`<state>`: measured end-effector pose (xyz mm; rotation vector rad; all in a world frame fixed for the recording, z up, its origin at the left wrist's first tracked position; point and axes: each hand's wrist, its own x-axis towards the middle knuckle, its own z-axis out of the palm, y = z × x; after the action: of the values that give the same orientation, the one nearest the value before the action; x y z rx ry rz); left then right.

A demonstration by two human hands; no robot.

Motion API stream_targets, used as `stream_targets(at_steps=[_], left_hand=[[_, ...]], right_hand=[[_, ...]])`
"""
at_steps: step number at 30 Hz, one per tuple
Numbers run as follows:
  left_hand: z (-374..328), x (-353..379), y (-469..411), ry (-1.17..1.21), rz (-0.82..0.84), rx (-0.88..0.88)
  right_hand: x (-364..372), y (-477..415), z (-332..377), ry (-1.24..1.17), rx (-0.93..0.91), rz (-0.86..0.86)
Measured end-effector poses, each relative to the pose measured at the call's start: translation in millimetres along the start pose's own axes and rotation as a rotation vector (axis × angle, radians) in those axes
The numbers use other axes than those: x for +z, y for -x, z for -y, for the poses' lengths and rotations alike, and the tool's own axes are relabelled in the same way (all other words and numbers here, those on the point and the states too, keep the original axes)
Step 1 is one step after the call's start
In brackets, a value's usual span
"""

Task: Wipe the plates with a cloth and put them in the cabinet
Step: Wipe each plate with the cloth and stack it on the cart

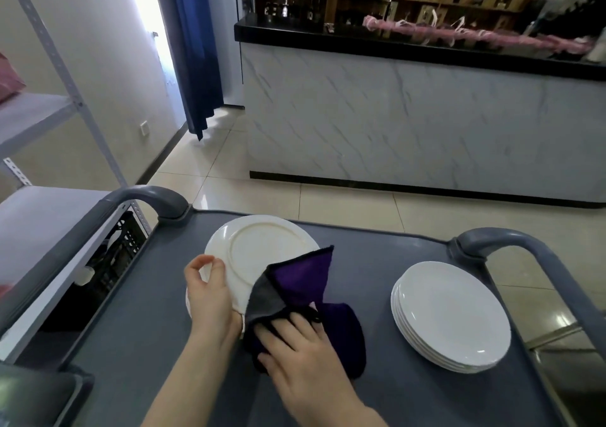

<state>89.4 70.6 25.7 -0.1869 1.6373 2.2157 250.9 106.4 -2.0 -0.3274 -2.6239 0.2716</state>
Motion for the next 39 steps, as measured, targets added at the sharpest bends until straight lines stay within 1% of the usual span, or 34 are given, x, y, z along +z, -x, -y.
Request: stream_targets(at_steps=[4,6,10,12,15,16,19,21,23,25,27,29,31,32,34,36,37,39], left_hand=[[-3.2,-1.6,-3.5,0.033,0.017,-0.006],[-3.9,-4.5,-6.2,0.038,0.041,-0.01],[-5.6,-9.2,-5.8,-0.002,0.066,-0.015],[-6.8,-11.3,-5.2,-0.003,0.068,-0.046],[-7.9,-15.9,-8.0,0.002,0.06,-0.091],[-8.1,-17.1,-9.4,0.006,0.061,-0.108],[-8.9,-17.9,-11.8,0.029,0.062,-0.167],[-9.0,-15.8,-11.3,0.032,0.073,-0.209],[-8.2,-13.0,-10.2,0.033,0.084,-0.241],[-10.5,-10.4,-8.2,0.048,0.118,-0.249],[-15.3,-4.8,-4.6,0.114,0.224,-0.261],[-19.2,3.5,-0.2,0.114,0.359,-0.295],[-18.9,12.7,3.7,-0.086,0.476,-0.261],[-16.0,17.0,4.8,-0.231,0.534,-0.195],[-8.7,24.8,5.5,-0.501,0.608,-0.004],[-0.9,32.3,4.2,-0.722,0.593,0.186],[4.0,35.7,3.9,-0.798,0.578,0.245],[17.1,44.2,6.7,-0.845,0.585,0.257]], right_hand=[[-1.1,8.5,-21.1,0.051,0.052,-0.045],[-4.6,13.5,-35.1,0.06,0.133,-0.053],[-18.6,1.1,-67.8,0.116,0.318,0.039],[-27.6,-10.2,-78.5,0.105,0.361,0.107],[-41.3,-17.5,-84.4,0.143,0.345,0.019],[-44.2,-17.9,-82.3,0.122,0.309,-0.014],[-39.8,-16.6,-72.7,0.125,0.105,-0.086],[-33.4,-17.5,-68.9,0.124,0.058,-0.187],[-32.2,-18.8,-69.1,0.097,0.074,-0.295],[-35.1,-18.9,-71.0,0.103,0.08,-0.361],[-42.4,-20.2,-74.0,0.121,0.105,-0.376],[-54.0,-24.0,-79.1,0.125,0.193,-0.389],[-66.8,-25.1,-88.1,0.074,0.326,-0.42],[-72.8,-22.9,-93.8,0.038,0.388,-0.423],[-82.3,-11.8,-107.4,-0.042,0.509,-0.393],[-87.9,4.5,-122.2,-0.131,0.629,-0.386],[-89.6,12.9,-129.0,-0.196,0.696,-0.395],[-93.2,28.4,-140.2,-0.373,0.842,-0.422]])
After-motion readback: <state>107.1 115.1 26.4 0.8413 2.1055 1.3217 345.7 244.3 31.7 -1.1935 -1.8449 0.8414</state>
